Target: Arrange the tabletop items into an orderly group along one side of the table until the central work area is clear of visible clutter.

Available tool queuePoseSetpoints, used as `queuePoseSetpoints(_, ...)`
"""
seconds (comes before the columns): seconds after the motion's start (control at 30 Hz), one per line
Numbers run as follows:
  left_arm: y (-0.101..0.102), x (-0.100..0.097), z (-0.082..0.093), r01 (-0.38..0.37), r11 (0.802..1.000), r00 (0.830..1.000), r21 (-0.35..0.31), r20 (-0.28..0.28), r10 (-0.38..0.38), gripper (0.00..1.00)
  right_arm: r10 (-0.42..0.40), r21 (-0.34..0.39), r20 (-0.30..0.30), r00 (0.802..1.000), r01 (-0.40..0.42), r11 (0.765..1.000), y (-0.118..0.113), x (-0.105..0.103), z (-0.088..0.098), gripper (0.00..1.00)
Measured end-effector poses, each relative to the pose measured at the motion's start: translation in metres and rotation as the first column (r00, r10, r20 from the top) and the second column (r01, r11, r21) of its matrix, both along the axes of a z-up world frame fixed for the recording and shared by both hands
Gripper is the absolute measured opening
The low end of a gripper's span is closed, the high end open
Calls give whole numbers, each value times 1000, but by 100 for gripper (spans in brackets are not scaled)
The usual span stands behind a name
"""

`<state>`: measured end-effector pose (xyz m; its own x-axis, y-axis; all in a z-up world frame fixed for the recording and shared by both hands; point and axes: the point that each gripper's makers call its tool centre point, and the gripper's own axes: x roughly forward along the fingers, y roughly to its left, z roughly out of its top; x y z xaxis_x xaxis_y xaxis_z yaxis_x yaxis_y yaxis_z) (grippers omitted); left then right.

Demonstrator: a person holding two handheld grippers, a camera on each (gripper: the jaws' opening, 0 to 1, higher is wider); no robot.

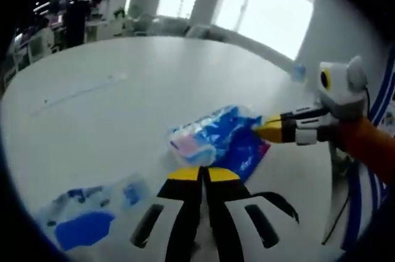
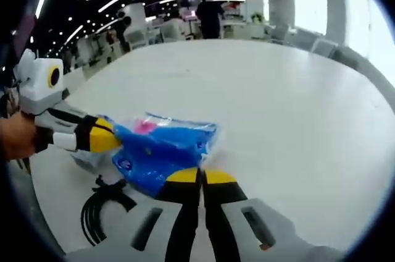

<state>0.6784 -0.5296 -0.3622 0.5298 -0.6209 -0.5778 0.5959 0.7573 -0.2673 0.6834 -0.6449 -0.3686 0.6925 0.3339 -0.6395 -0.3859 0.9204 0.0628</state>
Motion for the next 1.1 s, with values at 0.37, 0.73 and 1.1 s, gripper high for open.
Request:
queuePoseSetpoints(0.37, -2, -7, -16, 48, 998, 998, 51, -31, -47, 0, -1, -4, -32, 999, 1, 1000, -5, -13, -14, 2)
queuePoseSetpoints(0.73, -1, -14, -18, 61, 996, 997, 70, -48, -57, 0, -1, 1, -43, 999, 2, 1000, -3, -19, -14, 2)
queuePoseSetpoints(1.1, -2, -16, -18, 70, 995, 996, 76, -58, -65, 0, -4, 6, -60, 998, 4, 1000, -4, -21, -19, 3)
